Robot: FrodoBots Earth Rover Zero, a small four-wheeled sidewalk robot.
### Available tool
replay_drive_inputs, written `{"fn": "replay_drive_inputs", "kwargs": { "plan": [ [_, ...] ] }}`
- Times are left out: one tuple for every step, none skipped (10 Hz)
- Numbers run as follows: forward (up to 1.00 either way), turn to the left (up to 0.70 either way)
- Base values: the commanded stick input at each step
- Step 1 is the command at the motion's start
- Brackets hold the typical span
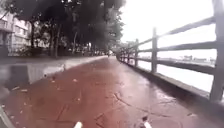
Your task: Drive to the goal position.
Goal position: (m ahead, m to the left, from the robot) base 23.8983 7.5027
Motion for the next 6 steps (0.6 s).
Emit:
{"fn": "replay_drive_inputs", "kwargs": {
  "plan": [
    [0.50,0.00],
    [0.50,0.00],
    [0.50,0.00],
    [0.50,0.00],
    [0.50,0.00],
    [0.50,0.00]
  ]
}}
